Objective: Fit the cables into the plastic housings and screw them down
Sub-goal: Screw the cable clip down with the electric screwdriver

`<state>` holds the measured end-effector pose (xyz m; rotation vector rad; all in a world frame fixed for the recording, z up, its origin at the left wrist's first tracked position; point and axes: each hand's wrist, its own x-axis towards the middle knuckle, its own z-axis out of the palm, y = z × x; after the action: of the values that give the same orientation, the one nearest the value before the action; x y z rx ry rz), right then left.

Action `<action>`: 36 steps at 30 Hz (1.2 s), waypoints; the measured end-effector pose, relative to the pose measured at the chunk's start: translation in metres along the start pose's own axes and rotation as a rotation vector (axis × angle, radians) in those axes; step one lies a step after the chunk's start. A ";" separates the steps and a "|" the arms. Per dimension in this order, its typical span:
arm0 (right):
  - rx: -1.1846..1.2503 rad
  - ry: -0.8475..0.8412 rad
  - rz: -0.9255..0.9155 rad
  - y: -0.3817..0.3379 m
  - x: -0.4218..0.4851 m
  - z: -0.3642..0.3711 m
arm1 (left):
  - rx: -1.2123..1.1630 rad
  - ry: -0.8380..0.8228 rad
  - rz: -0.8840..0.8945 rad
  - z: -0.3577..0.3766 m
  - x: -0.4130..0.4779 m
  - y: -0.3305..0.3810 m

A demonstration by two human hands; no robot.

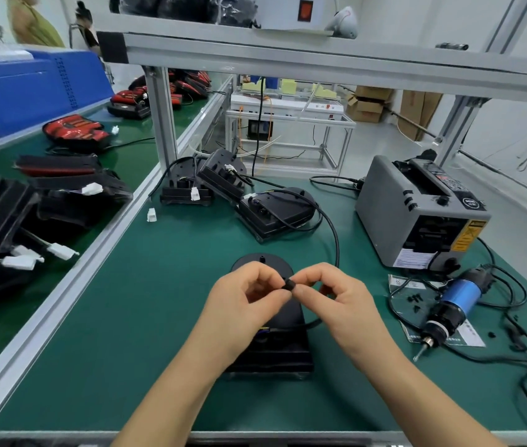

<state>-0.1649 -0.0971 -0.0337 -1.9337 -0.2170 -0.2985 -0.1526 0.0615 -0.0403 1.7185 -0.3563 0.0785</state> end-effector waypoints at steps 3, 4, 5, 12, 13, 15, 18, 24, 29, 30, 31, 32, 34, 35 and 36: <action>0.128 -0.050 0.118 -0.004 -0.004 -0.005 | 0.241 0.110 0.279 -0.002 -0.003 -0.002; 0.183 -0.073 0.160 -0.005 -0.006 -0.005 | 0.303 0.132 0.381 -0.003 -0.004 -0.004; 0.226 -0.095 0.191 -0.005 -0.008 -0.005 | 0.355 0.142 0.467 -0.003 -0.004 -0.007; 0.230 -0.049 0.239 -0.006 -0.014 0.001 | 0.600 0.169 0.766 0.000 -0.008 -0.019; 0.207 -0.046 0.241 -0.005 -0.015 0.001 | 0.611 0.160 0.772 0.000 -0.008 -0.019; 0.172 -0.040 0.252 -0.004 -0.017 0.002 | 0.610 0.128 0.750 -0.002 -0.009 -0.020; 0.170 -0.024 0.303 -0.002 -0.020 0.002 | 0.522 0.113 0.558 -0.008 -0.016 -0.017; 0.057 -0.033 0.353 -0.001 -0.034 0.003 | 0.444 0.079 0.181 -0.017 -0.033 -0.017; -0.178 -0.049 0.350 0.002 -0.041 0.008 | 0.691 -0.055 0.202 -0.007 -0.041 -0.022; -0.209 -0.047 0.349 0.003 -0.042 0.008 | 0.680 -0.047 0.193 -0.005 -0.040 -0.021; -0.238 -0.039 0.340 0.003 -0.043 0.009 | 0.660 -0.033 0.184 -0.004 -0.039 -0.020; -0.271 -0.028 0.325 0.004 -0.043 0.009 | 0.641 -0.019 0.173 -0.003 -0.039 -0.020; -0.332 -0.005 0.282 0.005 -0.043 0.010 | 0.607 0.004 0.146 -0.002 -0.039 -0.020; -0.353 0.003 0.261 0.006 -0.043 0.010 | 0.594 0.010 0.141 -0.001 -0.040 -0.020; -0.371 0.007 0.242 0.006 -0.043 0.011 | 0.583 0.009 0.140 -0.001 -0.040 -0.020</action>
<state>-0.2025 -0.0896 -0.0564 -2.2987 0.0850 -0.1937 -0.1843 0.0730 -0.0692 2.2643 -0.4777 0.3177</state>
